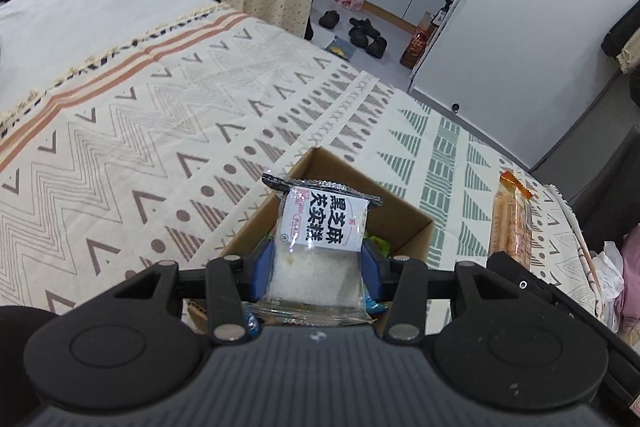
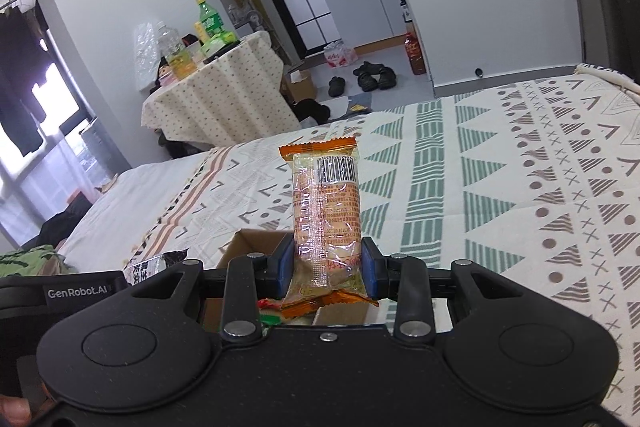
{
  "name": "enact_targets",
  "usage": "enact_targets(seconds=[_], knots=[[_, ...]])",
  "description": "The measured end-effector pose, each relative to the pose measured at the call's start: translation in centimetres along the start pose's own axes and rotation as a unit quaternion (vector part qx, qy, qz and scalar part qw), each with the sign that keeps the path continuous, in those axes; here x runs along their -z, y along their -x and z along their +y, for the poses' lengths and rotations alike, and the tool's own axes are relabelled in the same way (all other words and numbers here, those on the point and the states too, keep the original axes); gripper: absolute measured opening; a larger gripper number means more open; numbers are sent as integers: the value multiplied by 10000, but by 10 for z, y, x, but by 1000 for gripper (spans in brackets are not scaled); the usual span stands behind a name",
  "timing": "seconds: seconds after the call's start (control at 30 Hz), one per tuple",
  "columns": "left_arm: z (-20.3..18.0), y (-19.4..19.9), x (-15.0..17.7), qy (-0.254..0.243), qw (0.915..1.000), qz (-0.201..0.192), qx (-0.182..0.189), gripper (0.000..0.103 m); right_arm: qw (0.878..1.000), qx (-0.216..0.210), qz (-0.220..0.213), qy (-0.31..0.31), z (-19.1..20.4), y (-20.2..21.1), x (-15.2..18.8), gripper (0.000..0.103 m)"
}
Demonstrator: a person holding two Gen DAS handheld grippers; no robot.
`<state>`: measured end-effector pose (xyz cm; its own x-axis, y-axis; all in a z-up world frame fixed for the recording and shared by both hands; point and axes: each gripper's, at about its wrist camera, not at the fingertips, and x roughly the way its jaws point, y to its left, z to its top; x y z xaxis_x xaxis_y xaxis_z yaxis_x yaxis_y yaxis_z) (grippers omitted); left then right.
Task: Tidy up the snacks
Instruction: 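Carry both packets into the cardboard box and open both grippers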
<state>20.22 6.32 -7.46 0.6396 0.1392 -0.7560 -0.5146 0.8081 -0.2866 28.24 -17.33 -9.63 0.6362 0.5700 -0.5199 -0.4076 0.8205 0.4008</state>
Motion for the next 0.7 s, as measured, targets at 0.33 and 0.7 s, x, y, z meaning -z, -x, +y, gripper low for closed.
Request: enact_targets(seconds=[0.33, 0.7], knots=[[19, -31, 0, 140, 9990, 421, 89, 46, 9991, -57, 348, 224, 21, -21, 15, 34], [46, -42, -12, 316, 9973, 638, 192, 51, 9966, -230, 786, -10, 32, -42, 21, 34]])
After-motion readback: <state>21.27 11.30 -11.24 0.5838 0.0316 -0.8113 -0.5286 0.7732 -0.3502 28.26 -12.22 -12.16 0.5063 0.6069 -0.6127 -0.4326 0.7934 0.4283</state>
